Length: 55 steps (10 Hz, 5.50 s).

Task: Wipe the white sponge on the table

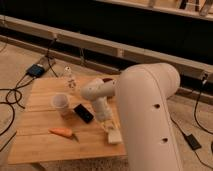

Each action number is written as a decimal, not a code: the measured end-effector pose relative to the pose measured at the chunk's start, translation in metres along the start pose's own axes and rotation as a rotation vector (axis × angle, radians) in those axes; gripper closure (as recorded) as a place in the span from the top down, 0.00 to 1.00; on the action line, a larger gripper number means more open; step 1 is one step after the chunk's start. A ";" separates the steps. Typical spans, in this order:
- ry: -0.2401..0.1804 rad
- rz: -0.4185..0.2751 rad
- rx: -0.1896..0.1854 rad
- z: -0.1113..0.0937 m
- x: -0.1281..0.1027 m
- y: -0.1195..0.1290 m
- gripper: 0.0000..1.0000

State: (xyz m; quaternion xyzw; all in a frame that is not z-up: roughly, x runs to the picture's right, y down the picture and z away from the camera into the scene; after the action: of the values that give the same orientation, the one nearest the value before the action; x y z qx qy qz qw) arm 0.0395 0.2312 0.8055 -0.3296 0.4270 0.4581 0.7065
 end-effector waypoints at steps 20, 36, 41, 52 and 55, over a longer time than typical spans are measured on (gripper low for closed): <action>-0.159 0.350 0.019 0.000 -0.074 -0.125 0.00; -0.223 0.054 -0.084 -0.036 -0.116 0.006 0.00; -0.164 -0.006 -0.122 -0.027 -0.079 0.037 0.00; 0.055 -0.116 -0.117 0.015 0.027 0.064 0.00; 0.084 -0.068 -0.079 0.027 0.031 0.035 0.00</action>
State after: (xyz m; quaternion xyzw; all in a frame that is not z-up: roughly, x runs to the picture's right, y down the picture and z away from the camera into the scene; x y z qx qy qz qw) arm 0.0214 0.2785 0.7856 -0.3907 0.4264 0.4359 0.6896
